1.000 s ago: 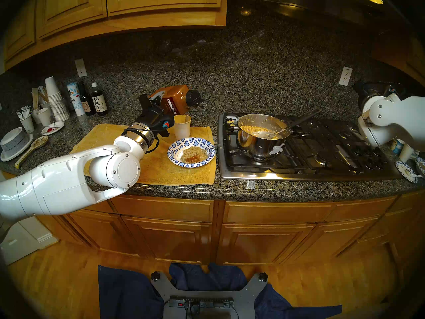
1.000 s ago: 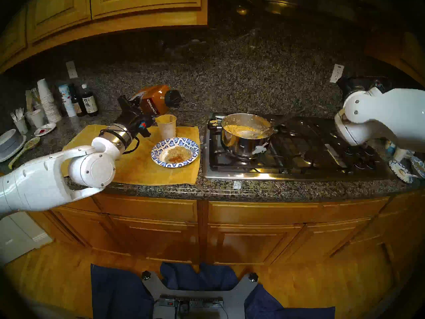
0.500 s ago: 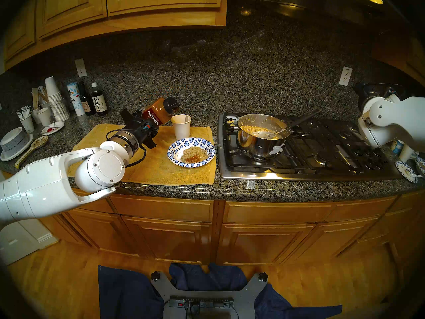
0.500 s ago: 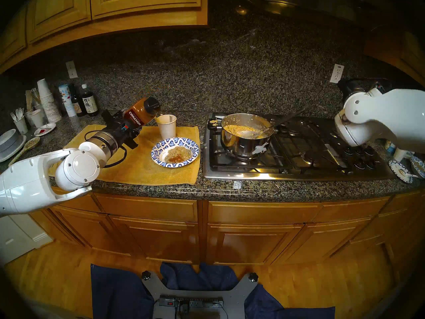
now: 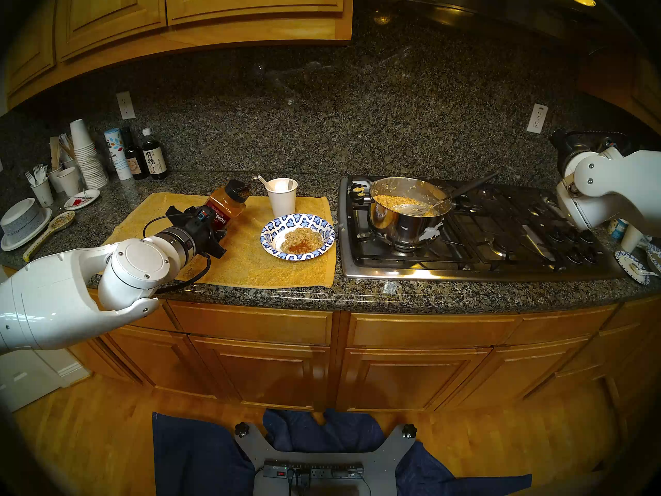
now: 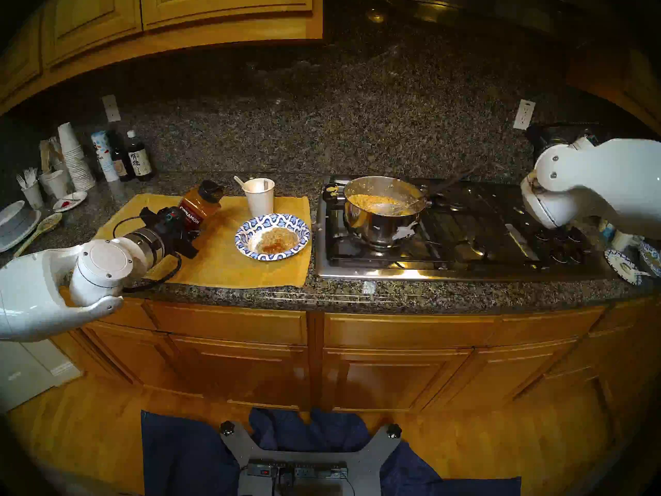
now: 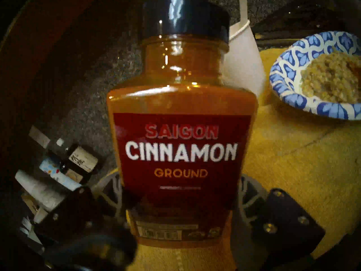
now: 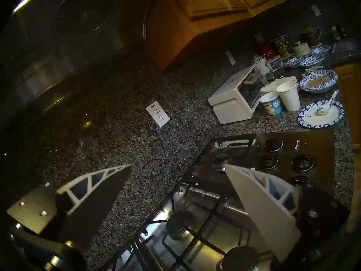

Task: Scoop oatmeal into bowl and add cinnamon

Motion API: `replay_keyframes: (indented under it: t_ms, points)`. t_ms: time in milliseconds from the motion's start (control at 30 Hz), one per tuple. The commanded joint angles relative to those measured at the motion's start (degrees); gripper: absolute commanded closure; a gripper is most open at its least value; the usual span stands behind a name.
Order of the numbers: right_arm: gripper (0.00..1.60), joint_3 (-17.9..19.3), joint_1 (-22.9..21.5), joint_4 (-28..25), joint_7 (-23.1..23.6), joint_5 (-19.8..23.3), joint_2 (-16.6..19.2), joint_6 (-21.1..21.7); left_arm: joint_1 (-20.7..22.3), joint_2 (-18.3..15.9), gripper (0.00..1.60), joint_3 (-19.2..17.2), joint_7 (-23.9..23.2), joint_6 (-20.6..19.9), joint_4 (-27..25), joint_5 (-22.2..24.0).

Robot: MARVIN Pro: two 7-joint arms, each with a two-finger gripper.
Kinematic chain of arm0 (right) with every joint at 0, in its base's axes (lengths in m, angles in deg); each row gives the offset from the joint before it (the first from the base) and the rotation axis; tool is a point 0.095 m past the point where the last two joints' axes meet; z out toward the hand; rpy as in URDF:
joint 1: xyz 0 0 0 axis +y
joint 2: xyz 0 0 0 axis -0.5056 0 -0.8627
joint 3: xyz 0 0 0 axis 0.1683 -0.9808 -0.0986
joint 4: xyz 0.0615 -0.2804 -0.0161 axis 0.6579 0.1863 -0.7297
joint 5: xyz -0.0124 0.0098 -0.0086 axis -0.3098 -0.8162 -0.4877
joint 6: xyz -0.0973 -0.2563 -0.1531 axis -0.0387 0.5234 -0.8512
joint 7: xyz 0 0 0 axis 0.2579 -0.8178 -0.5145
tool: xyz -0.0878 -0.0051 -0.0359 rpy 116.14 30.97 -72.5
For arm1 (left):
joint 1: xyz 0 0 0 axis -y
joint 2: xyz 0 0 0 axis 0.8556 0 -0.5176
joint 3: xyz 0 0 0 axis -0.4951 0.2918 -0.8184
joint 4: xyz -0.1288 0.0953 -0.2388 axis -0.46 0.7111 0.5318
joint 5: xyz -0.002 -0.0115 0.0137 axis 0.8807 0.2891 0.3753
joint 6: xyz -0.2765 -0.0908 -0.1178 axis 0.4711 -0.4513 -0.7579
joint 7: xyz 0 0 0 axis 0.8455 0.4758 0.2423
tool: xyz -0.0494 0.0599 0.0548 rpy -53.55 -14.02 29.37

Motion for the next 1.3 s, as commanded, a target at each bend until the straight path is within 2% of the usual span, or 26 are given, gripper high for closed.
replay_keyframes:
  t_ms: [0, 67, 100, 133, 333, 367, 633, 700, 933, 1000, 1100, 1267]
  points:
    - [0.00, 1.02, -1.29, 0.55, -0.14, -0.38, -0.56, 0.01, -1.36, -2.45, 1.60, -0.29, 0.18, 2.12, 1.85, 6.94]
    - [0.00, 1.02, -1.33, 0.57, -0.13, -0.18, -0.62, 0.01, -3.14, -2.85, 1.60, 0.65, 0.64, 4.25, 2.93, 11.81]
    - [0.00, 1.02, -1.33, 0.57, -0.13, -0.18, -0.62, 0.01, -3.14, -2.85, 1.60, 0.65, 0.64, 4.25, 2.93, 11.81]
    - [0.00, 1.04, -1.35, 0.57, -0.14, -0.10, -0.65, 0.01, -3.76, -3.07, 1.60, 0.94, 0.95, 5.68, 3.26, 14.20]
    - [0.00, 1.09, -1.43, 0.61, -0.17, 0.13, -0.79, 0.01, -4.67, -3.50, 1.60, 1.16, 2.15, 10.76, 3.91, 21.58]
    - [0.00, 1.09, -1.43, 0.61, -0.17, 0.13, -0.79, 0.01, -4.67, -3.50, 1.60, 1.16, 2.15, 10.76, 3.91, 21.58]
    - [0.00, 1.22, -1.60, 0.66, -0.33, 0.32, -1.15, 0.01, -5.75, -3.89, 1.60, 1.20, 3.85, 18.96, 3.74, 34.02]
    - [0.00, 1.23, -1.62, 0.66, -0.36, 0.34, -1.20, 0.01, -5.76, -3.91, 1.60, 1.09, 4.01, 19.95, 3.60, 35.51]
    - [0.00, 1.40, -1.81, 0.72, -0.83, 0.27, -1.61, 0.01, -5.18, -3.99, 1.60, -0.38, 5.73, 26.53, 1.63, 45.57]
    - [0.00, 1.46, -1.89, 0.73, -1.14, 0.18, -1.79, 0.01, -4.50, -4.06, 1.60, -1.53, 6.81, 29.42, 0.48, 49.84]
    - [0.00, 1.54, -1.96, 0.74, -1.55, 0.03, -1.96, 0.01, -3.53, -4.16, 1.60, -2.99, 8.44, 32.01, -1.15, 52.75]
    - [0.00, 1.59, -2.01, 0.73, -1.97, -0.11, -2.14, 0.01, -2.91, -4.29, 1.60, -4.61, 10.63, 34.14, -3.31, 55.29]
